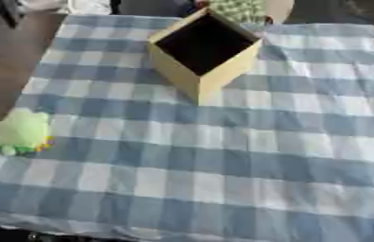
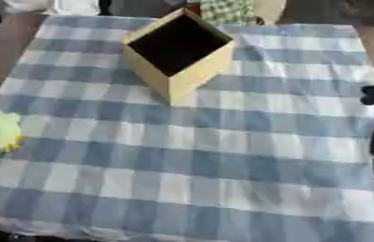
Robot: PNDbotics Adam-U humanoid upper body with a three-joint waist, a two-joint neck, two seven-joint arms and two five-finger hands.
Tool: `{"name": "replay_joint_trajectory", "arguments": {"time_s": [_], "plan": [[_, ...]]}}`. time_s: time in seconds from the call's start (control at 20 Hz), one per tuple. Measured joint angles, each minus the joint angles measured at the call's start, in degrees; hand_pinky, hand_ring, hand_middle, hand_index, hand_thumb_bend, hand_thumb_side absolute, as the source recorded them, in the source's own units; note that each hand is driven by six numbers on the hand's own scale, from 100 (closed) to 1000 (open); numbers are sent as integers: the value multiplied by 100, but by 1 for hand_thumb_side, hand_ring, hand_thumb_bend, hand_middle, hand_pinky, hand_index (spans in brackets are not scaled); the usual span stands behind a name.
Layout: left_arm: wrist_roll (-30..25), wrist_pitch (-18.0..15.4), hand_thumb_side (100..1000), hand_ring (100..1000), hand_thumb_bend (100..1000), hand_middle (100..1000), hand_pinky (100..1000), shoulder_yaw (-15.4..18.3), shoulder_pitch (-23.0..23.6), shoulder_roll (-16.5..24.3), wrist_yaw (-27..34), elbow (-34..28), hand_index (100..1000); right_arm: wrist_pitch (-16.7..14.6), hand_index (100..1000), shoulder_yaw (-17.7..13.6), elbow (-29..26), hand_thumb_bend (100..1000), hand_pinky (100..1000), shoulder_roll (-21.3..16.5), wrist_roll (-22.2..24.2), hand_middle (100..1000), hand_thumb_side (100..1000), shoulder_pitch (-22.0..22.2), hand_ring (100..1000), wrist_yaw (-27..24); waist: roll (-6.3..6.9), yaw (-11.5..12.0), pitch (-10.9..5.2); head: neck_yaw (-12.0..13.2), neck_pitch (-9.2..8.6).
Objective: Pick up objects on the table and place them in the box.
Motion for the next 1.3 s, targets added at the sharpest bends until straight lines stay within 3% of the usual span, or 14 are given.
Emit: {"name": "replay_joint_trajectory", "arguments": {"time_s": [0.75, 1.3], "plan": [[-152, -104, 296, 976, 467, 1000, 801, -257, -415, -312, -270, 552, 982, 22, 773, 2, 0, 100, 748, 51, 118, 595, 728, -49, 722, -96, -30, -52, 41, 48, 0], [-23, -275, 295, 954, 421, 1000, 734, -378, -624, -533, -236, 681, 966, 52, 772, 6, 0, 100, 748, 97, 222, 594, 728, -96, 721, -163, -33, -84, 74, 74, -1]]}}
